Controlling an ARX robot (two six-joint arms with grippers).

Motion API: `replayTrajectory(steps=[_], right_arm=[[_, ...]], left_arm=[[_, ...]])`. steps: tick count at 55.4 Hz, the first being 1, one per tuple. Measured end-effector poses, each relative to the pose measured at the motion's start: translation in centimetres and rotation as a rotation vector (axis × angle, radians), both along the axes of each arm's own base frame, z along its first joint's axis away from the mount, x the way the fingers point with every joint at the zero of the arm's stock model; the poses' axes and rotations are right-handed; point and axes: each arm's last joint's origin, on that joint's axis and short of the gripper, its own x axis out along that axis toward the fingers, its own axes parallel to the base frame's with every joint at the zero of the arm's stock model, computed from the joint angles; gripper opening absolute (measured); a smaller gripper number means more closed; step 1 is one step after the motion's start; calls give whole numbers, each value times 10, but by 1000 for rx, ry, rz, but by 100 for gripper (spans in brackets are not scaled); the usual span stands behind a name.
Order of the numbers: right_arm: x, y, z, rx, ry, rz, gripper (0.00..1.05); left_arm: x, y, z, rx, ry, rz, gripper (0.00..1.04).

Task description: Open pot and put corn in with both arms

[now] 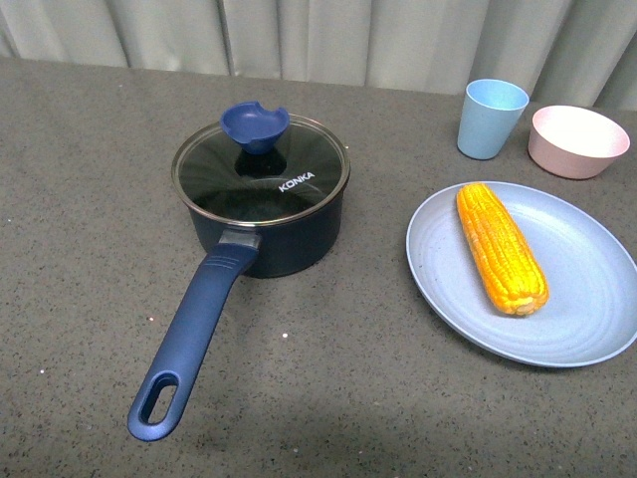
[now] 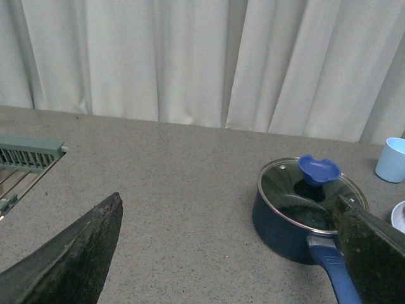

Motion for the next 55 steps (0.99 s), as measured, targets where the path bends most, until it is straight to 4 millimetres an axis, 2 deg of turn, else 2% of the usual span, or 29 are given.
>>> replayTrajectory(steps=[21,28,31,39,48,55], right_arm=[[0,0,0,0,0,0,95],[0,0,0,0,0,-2,95],[0,0,0,0,0,0,95],[0,0,0,0,0,0,95],[0,0,0,0,0,0,95],[0,0,0,0,0,0,95]], left_arm=[[0,0,0,-3,2,8,98],[6,-2,-8,-82,192,290,98],[12,-3,-9,-97,201,330,98],[39,-7,-4,-166,150,295,98],[93,-23,7,-223,109,198,98],[132,-39,5,-260,123,160,98]])
